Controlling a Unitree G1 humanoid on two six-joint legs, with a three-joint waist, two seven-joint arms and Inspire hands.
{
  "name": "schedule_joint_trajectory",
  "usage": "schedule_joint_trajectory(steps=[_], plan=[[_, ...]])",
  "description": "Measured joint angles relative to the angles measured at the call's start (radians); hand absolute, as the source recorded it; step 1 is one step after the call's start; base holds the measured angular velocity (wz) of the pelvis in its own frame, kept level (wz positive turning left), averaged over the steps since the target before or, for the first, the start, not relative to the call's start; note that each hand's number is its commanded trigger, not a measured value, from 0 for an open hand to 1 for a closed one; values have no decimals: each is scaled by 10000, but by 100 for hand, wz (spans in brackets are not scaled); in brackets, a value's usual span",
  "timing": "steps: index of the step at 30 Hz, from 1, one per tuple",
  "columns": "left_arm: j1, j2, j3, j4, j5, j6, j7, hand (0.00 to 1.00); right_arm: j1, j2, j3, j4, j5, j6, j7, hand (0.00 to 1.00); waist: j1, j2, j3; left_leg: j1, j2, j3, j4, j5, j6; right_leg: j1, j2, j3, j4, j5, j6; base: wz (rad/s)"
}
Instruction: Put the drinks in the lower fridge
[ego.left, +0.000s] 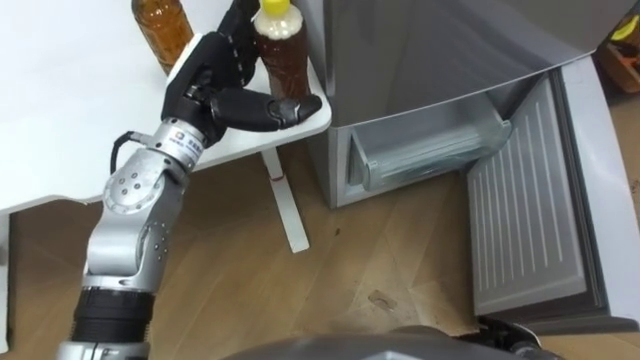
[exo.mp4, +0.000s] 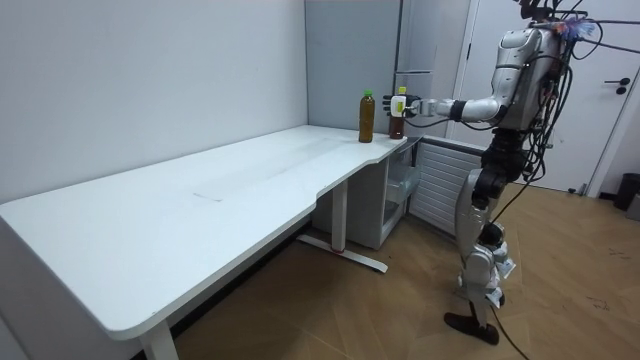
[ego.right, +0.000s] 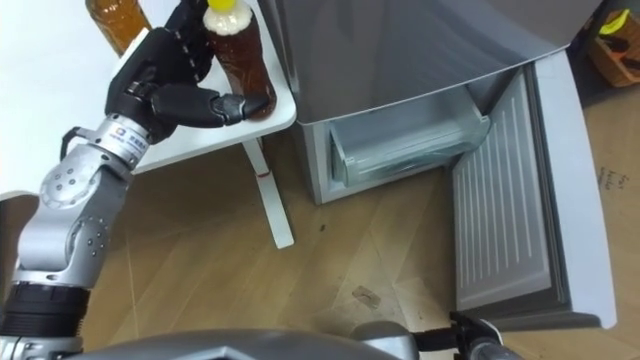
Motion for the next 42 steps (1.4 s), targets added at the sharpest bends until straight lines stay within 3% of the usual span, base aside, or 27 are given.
schedule_joint_trajectory(steps=[6, 14, 21, 29, 37, 42], plan=[[-225, -5, 17, 299, -212, 140, 441, 0, 36, 7, -1, -47, -468, 169, -69, 0, -69, 6, -9, -12, 0, -1, 0, 0, 0, 14, -1, -42, 10, 0, 0, 2], [-520, -78, 57, 508, -218, 139, 690, 0, 113, 5, -5, -86, -832, 204, -201, 0, -274, 88, -86, 13, 0, 1, 19, 0, 0, 65, -4, -73, 35, 1, -1, 0], [-681, -152, 62, 1008, -936, 138, 747, 0, 279, 12, 103, -34, -1500, 220, -341, 0, -267, 72, -74, 39, 5, 4, 81, 0, 0, 65, -8, -59, 67, 2, -3, 0], [-1717, -147, 65, 1684, -1375, 139, 967, 0, 345, 32, 312, -36, -2494, 756, 40, 0, -244, -2, 5, 175, 6, 156, 55, 0, 0, 52, 4, 219, 154, 1, -1, -8], [-1797, -145, 69, 1686, -1503, 155, 909, 0, 237, 205, 307, -38, -3420, 1088, 221, 0, -473, 29, -9, 132, 6, 208, 12, 0, 0, -53, 10, 256, 180, -1, 2, -2], [-1799, -137, 68, 1867, -1587, 207, 876, 0, 139, 220, 308, -3, -3442, 1090, 449, 0, -536, 47, -21, 121, 12, 218, 11, 0, 0, -92, 14, 274, 212, 1, 0, 0]])
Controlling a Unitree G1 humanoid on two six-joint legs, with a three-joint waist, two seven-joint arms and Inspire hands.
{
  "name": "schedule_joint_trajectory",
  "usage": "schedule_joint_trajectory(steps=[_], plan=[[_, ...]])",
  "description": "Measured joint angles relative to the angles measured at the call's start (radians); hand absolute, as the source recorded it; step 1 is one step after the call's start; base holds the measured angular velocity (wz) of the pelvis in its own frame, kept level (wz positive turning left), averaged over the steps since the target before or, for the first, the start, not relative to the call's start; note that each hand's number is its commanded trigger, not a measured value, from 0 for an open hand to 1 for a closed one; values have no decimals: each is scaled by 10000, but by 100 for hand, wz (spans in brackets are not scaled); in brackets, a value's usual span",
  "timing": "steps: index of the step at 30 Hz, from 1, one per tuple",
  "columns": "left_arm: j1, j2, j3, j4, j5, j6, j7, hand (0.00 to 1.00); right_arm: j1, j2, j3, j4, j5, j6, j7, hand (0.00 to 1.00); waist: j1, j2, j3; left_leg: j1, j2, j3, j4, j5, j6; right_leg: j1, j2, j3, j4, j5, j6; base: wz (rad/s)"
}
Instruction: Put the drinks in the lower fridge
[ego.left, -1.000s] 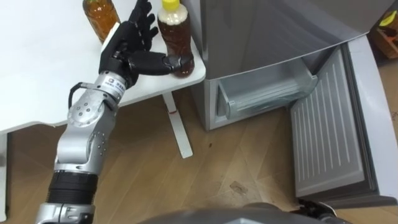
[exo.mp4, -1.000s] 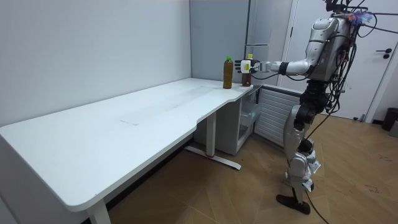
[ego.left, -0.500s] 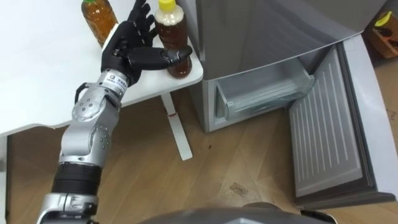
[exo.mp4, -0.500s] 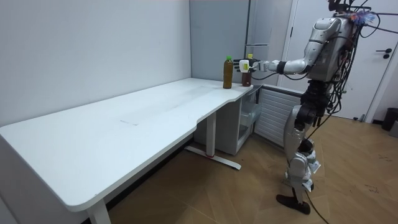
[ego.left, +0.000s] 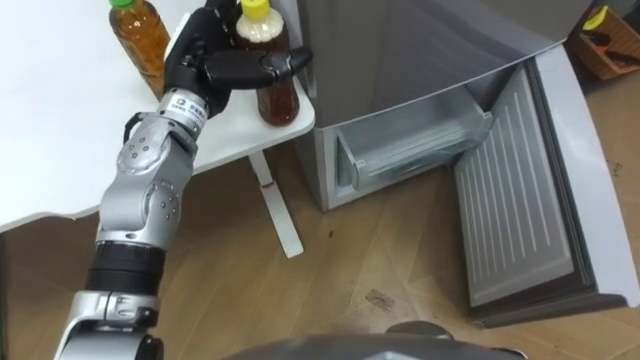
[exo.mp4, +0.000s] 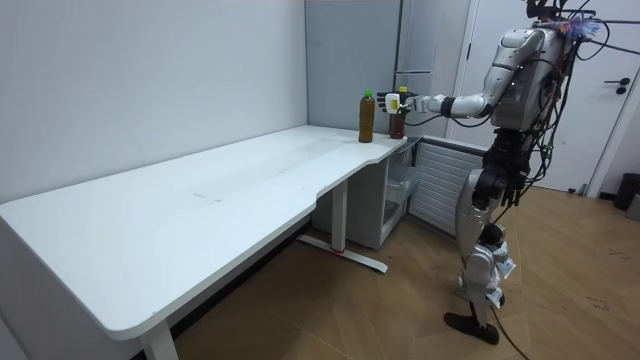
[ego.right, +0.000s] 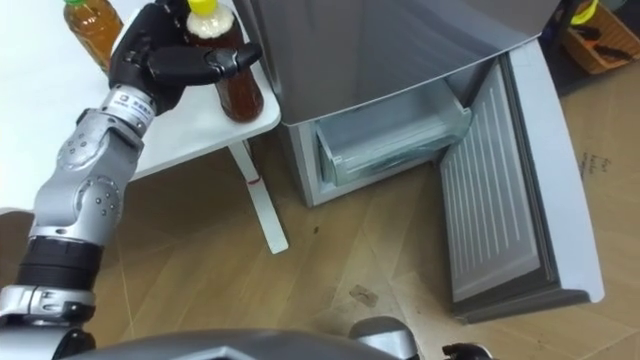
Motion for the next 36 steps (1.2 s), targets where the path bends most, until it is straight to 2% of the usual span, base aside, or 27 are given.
schedule_joint_trajectory(steps=[5, 6, 7, 8, 25, 29, 36], plan=[[-101, 2, -13, 298, -181, 0, 25, 0, -13, 23, 2, 44, 3, 6, 38, 0, -29, -1, 2, 40, 1, 25, -9, 0, 0, 3, 6, 61, 29, 5, -2, -3], [-137, 2, -16, 365, -181, 0, 24, 13, -11, 24, 0, 46, 3, 6, 41, 0, -34, 0, 2, 42, 1, 25, -9, 0, 0, 1, 6, 62, 33, 6, -2, 0], [-217, 2, -24, 480, -195, 2, 23, 62, -12, 23, 0, 44, 3, 8, 44, 0, -33, 16, 8, 39, 2, 27, -8, 0, 0, -4, 7, 62, 45, 7, -2, 0], [-258, 1, -25, 502, -198, 6, 21, 100, -17, 23, 1, 44, 3, 18, 61, 0, -45, 33, 16, 35, 2, 29, -7, 0, 0, -15, 6, 62, 60, 7, -1, 0], [-574, 71, -8, 1151, -165, 15, 68, 100, -127, 23, 4, 69, 3, 105, 300, 0, -217, 49, 17, 32, 2, 31, 0, 0, 0, -53, 6, 86, 103, 4, 2, 0], [-574, 72, -187, 1296, -84, 216, 38, 100, -192, 24, 3, 78, 3, 92, 288, 0, -221, 50, 17, 27, 2, 18, -3, 0, 0, -55, 11, 93, 98, 5, 2, 0], [-573, 107, -435, 1289, 143, 317, 4, 100, -226, 18, 5, 90, 46, 93, 238, 0, -119, 40, 9, 1, 2, 26, -2, 0, 0, -146, 16, 137, 139, 5, 1, -2]])
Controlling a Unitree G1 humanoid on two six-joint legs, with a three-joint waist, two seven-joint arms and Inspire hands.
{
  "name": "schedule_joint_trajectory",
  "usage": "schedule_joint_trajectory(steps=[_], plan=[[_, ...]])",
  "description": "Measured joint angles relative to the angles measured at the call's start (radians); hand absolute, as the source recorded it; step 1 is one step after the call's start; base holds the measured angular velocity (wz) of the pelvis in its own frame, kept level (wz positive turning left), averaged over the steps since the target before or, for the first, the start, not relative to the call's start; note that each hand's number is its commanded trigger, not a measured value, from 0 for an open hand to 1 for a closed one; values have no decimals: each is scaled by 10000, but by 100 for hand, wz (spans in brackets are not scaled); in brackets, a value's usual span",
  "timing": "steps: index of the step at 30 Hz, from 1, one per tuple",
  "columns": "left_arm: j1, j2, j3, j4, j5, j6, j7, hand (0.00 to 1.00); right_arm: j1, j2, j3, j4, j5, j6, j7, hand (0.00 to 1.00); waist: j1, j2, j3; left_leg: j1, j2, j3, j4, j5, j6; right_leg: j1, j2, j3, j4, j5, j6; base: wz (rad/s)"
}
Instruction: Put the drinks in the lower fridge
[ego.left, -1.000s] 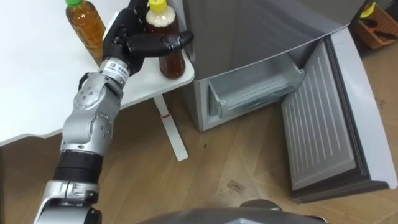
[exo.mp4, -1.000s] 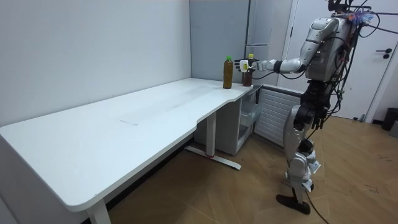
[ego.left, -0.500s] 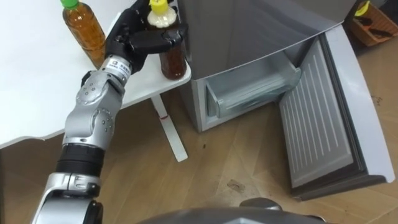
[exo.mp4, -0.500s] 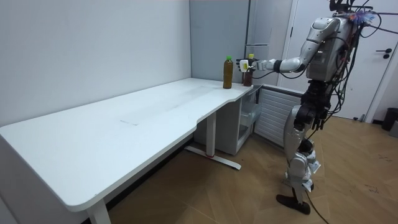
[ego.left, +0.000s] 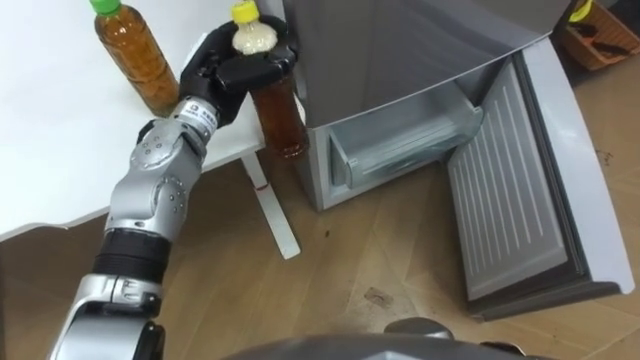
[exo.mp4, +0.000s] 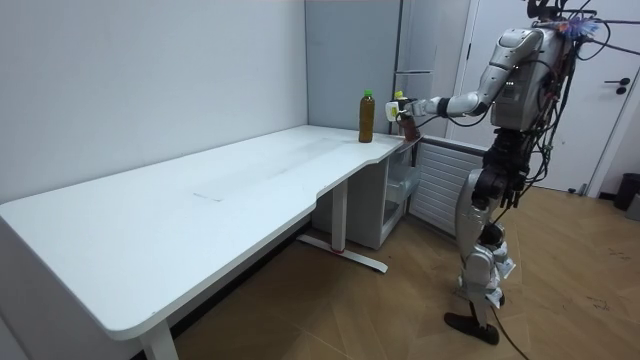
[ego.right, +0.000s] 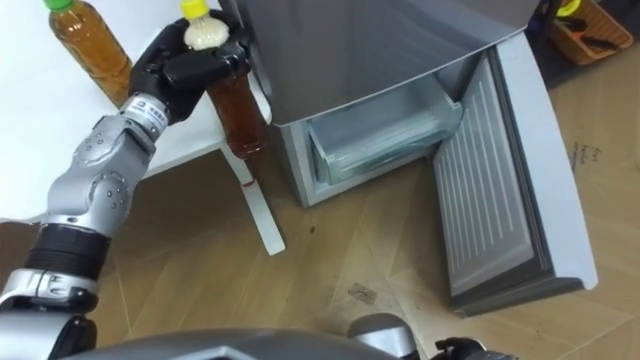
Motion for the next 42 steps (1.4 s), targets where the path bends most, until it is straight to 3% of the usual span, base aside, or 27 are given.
schedule_joint_trajectory(steps=[8, 13, 20, 23, 28, 35, 42], plan=[[1, 32, 1, -1106, 1470, 13, 319, 100, -356, -17, 398, -27, -6, -5, -41, 0, 430, -119, -53, -101, 11, -107, 73, 1, 0, -59, 20, 11, 47, 5, -9, 0], [62, 9, 3, -1543, 1464, 11, 478, 100, -317, -102, 822, -474, 49, 17, -126, 0, 852, -230, -60, -148, 17, -147, 61, 1, 0, -44, 12, -115, 55, 7, -13, 5], [460, -106, -16, -2502, 1492, 11, 590, 100, -269, -314, 1217, -1484, -106, 16, -101, 0, 1528, -248, -74, -313, -2, -586, 144, 1, -1, -44, -4, -352, 12, 10, -17, 11], [902, -382, -76, -3415, 1679, 4, 633, 100, -251, -352, 1612, -2228, -107, 9, -87, 0, 1839, -247, -75, -305, -1, -593, 144, 2, -1, -15, -15, -436, 10, 12, -21, 4], [1335, -350, -405, -3731, 1607, -48, 541, 100, -286, -477, 2044, -3231, -88, -20, 75, 0, 2063, -248, -76, -357, -21, -787, 166, 2, -2, 40, -56, -740, 2, 13, -22, 13], [2091, -356, -682, -3731, 1409, -49, 511, 100, -142, 501, 2661, -5975, 837, -777, 734, 0, 2091, -255, -77, -195, -44, -1005, 172, 20, -25, 374, -94, -1096, -43, 14, -24, 13], [2680, -344, -716, -3736, 1412, -331, 412, 100, -14, 633, 2953, -6881, 1226, -1033, 1647, 0, 2101, -292, -77, -394, -79, -1201, 319, 22, -21, 424, -125, -1331, -184, 13, -23, 11]])
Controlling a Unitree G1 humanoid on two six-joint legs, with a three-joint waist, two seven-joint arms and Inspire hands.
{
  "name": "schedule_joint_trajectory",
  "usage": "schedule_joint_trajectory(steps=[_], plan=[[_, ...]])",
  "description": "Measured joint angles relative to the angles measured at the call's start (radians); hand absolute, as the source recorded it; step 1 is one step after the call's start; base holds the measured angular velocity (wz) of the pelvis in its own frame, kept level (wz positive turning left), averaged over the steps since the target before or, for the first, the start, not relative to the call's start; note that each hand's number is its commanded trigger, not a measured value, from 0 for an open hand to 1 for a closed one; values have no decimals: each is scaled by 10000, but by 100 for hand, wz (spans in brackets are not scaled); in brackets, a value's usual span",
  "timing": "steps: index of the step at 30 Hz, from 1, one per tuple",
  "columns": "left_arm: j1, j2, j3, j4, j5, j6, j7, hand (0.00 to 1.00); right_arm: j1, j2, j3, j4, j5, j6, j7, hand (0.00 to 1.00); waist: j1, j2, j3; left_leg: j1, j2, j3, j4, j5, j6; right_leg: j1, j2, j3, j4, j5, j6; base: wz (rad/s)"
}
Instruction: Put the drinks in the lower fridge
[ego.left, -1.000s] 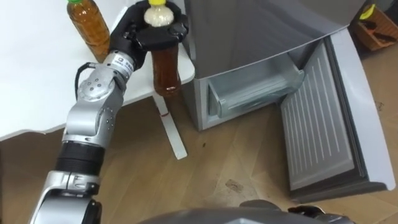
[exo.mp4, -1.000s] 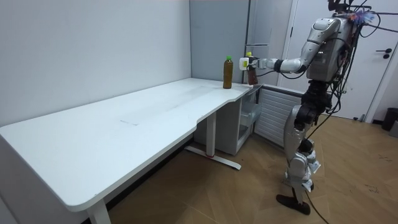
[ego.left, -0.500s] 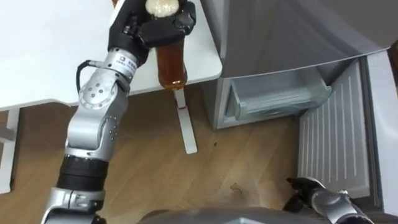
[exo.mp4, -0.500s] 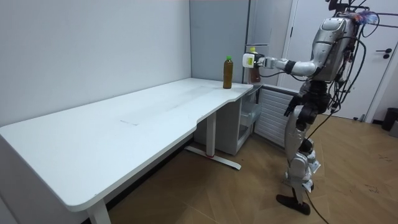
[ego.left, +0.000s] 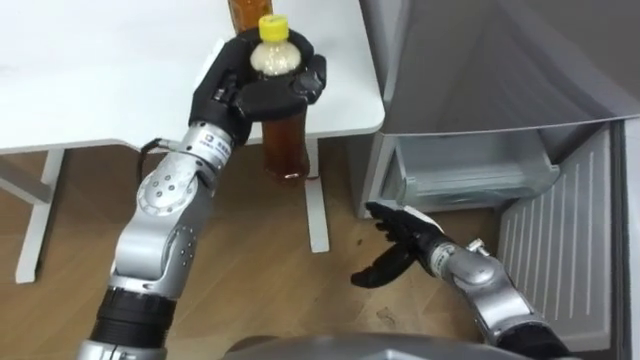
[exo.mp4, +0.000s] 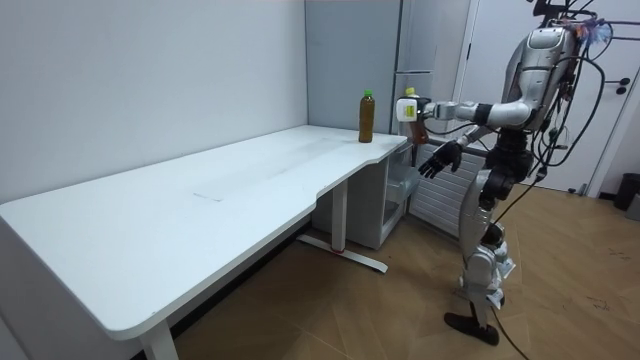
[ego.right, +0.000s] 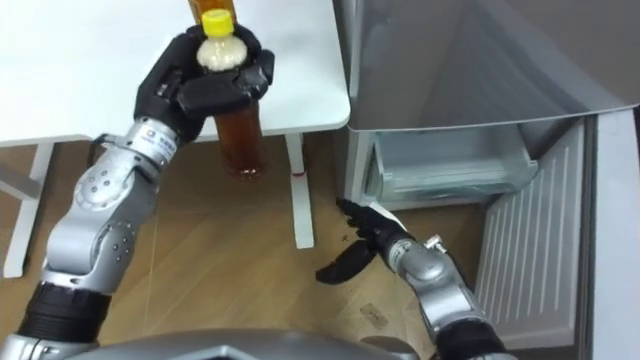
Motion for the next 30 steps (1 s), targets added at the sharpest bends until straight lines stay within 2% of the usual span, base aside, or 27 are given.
schedule_joint_trajectory(steps=[7, 10, 12, 15, 17, 20, 26, 30], plan=[[22, -68, -75, 0, -9, -69, -527, 100, 44, -39, 270, -1235, 87, 1, 1021, 0, 8, -140, 17, -38, 1, 5, 49, 0, 0, -17, -2, 23, 19, 0, -1, 0], [22, -63, -212, 0, -166, -74, -644, 100, 42, -146, 271, -1470, 773, 1, 1456, 0, 25, -155, 21, -28, 1, 4, 71, -1, 0, 3, -2, 20, 24, 1, -1, 0], [56, -76, -248, 1, -169, -74, -814, 100, 39, -163, 276, -1474, 956, 8, 1674, 0, 29, -158, 52, 40, 2, 5, 59, -1, 1, 64, -1, 22, 22, 0, -1, 0], [103, -68, -479, 2, -234, -74, -880, 100, 37, -163, 392, -1592, 1354, 45, 1984, 0, 74, -162, 73, 52, -1, -10, 25, -1, 1, 83, -1, 29, 24, 0, 0, 0], [107, -49, -720, 2, -470, -76, -1050, 100, 38, -322, 652, -2114, 1966, 48, 2291, 0, 169, -184, 121, -66, -1, -18, 7, -2, 1, -11, 4, 31, 28, 0, 0, 0], [186, -10, -1061, 6, -609, -89, -1377, 100, 53, -422, 754, -2458, 2754, 39, 2490, 0, 241, -180, 126, -187, 1, -34, 38, -2, 1, -112, 10, 36, 33, 2, -4, 0], [439, 35, -1384, 47, -598, -90, -1709, 100, 82, -505, 766, -2390, 3286, 63, 2845, 0, 211, -178, 129, -260, 2, -22, 42, -1, 0, -179, 7, 27, 22, 2, -3, 0], [446, 36, -1800, 392, -554, -83, -2047, 100, 77, -402, 797, -2229, 4115, 62, 2867, 0, 174, -182, 130, -256, 1, -31, 73, -1, 0, -152, -2, -10, 21, 2, -3, 3]])
